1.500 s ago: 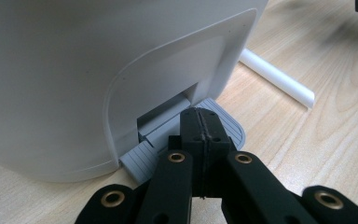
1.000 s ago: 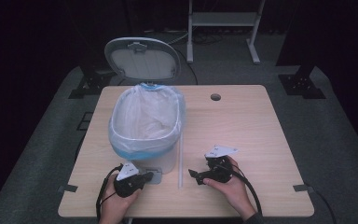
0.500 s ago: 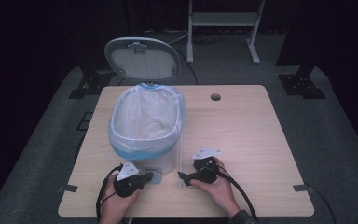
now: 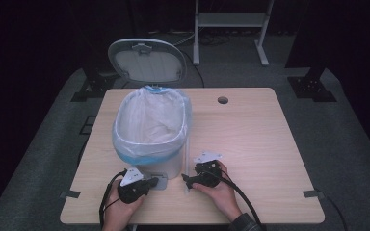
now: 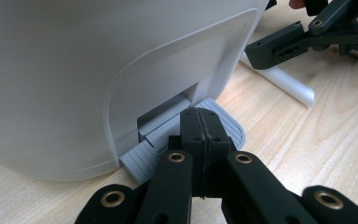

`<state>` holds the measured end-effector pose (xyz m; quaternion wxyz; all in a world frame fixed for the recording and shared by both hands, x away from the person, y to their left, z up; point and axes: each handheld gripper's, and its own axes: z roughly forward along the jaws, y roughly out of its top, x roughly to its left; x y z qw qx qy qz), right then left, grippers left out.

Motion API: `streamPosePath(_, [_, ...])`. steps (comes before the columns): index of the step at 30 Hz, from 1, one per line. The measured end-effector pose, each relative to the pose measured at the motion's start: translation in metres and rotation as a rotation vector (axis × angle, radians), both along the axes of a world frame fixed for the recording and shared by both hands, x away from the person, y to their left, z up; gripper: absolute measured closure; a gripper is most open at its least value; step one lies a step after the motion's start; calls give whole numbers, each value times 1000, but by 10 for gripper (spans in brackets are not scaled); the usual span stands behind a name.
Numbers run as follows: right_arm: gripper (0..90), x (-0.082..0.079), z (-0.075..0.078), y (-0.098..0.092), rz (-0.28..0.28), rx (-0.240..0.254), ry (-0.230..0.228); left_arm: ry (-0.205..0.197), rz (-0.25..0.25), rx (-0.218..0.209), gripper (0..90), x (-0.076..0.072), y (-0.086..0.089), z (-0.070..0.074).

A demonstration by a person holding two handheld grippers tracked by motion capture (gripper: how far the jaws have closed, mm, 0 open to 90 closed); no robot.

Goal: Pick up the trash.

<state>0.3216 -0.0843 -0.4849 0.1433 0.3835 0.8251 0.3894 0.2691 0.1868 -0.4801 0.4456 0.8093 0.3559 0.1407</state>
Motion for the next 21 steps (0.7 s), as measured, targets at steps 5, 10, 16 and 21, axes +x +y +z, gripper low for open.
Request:
streamPosePath(5, [148,2,0,-2,-15,-21,-1,0,0,0,900,0,0,0])
streamPosePath(10, [148,3,0,-6,-33,-37,-6,0,0,0,900,0,0,0])
streamPosePath(16, [147,6,0,-15,-52,-50,-6,0,-1,0,900,0,0,0])
streamPosePath(21, [147,7,1,-23,-66,-57,-4,-1,-1,0,900,0,0,0])
